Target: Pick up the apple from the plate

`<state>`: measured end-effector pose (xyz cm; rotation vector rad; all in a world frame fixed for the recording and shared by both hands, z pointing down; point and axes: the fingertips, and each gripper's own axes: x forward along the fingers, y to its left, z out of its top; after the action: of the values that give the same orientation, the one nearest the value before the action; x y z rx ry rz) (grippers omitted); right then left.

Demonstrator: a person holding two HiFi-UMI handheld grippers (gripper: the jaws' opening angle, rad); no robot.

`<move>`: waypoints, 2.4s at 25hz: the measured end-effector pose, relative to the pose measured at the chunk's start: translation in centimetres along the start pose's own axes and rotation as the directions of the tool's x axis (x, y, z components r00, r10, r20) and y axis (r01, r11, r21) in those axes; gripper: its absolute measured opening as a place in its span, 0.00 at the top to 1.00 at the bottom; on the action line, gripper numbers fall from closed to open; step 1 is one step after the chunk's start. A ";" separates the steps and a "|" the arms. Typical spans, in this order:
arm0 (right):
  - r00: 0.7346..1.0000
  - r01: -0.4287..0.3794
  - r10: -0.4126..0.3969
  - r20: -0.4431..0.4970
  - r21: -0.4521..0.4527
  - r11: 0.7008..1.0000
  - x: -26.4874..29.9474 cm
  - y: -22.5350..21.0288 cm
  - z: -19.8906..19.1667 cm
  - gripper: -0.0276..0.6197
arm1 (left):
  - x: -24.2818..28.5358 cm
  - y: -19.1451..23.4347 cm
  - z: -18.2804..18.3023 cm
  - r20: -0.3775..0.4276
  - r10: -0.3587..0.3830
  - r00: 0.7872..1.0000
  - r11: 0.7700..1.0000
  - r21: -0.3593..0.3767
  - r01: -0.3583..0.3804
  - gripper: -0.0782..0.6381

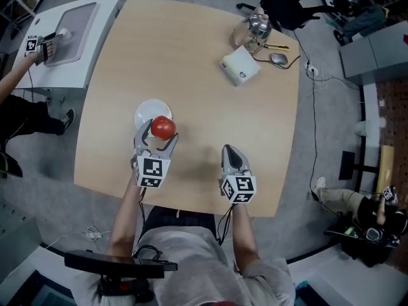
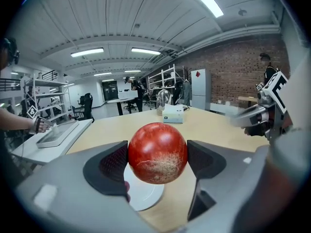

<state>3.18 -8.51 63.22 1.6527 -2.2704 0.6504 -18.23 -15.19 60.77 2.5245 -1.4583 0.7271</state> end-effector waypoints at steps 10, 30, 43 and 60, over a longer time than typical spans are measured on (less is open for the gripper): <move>0.995 0.088 -0.090 0.036 0.039 0.995 -3.5 -2.1 -0.1 0.95 | 0.4 -4.1 1.9 0.034 -0.088 0.996 0.995 0.048 0.087 0.33; 0.968 0.236 -0.244 0.054 0.122 0.964 -11.3 -10.8 -2.0 0.95 | 3.0 -16.8 5.8 0.050 -0.264 0.963 0.958 0.129 0.256 0.33; 0.970 0.235 -0.241 0.035 0.124 0.964 -13.8 -16.1 -3.0 0.95 | 4.8 -24.2 6.3 0.038 -0.308 0.951 0.945 0.126 0.302 0.33; 0.980 0.199 -0.199 -0.013 0.135 0.971 -13.9 -20.4 -5.9 0.95 | 8.4 -29.7 3.4 -0.034 -0.325 0.945 0.938 0.115 0.326 0.33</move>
<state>26.60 0.75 66.11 1.9133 -2.0642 0.7694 11.50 -7.40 65.24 2.7461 -0.9777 0.7906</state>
